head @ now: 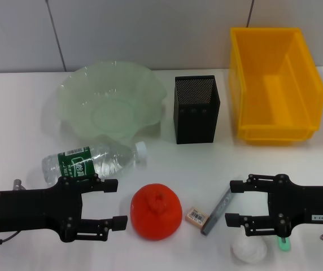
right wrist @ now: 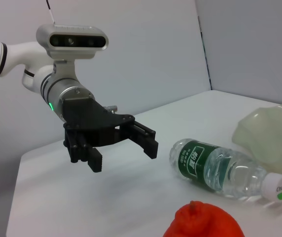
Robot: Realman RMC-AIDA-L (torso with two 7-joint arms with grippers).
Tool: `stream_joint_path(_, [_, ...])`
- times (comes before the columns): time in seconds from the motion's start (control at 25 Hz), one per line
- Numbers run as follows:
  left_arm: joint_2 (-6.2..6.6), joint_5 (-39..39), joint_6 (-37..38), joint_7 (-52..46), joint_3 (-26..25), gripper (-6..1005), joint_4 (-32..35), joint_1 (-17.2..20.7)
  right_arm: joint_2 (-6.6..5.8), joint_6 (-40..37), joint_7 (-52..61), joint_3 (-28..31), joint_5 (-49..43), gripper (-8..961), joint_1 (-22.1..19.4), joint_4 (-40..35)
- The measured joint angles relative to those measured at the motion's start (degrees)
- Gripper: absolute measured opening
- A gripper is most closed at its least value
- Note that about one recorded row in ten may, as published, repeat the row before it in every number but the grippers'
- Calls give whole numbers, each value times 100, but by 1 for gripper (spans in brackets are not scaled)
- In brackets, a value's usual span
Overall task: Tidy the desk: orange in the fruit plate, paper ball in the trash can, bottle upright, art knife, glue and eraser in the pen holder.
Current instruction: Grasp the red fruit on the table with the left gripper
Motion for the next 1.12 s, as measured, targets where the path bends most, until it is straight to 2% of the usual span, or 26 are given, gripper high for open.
stream_joint_path(0.72, [-30,0,-66,166,-34,825,0,-3,-5,27,24,0,17,761,35,-2])
stream_joint_path(0.76, [-88,0,-165,307,-49,823,-1,-51,-5,29,56,0,17,761,39,-13])
stream_joint_path(0.96, [-177,126,-461,366,-30,817,-1,-225,-11,31,87,0,17,761,47,-35])
stream_joint_path(1.12, [-347,443,-782,354,-60,812,64,-433,-14,31,89,1,17,762,47,-44])
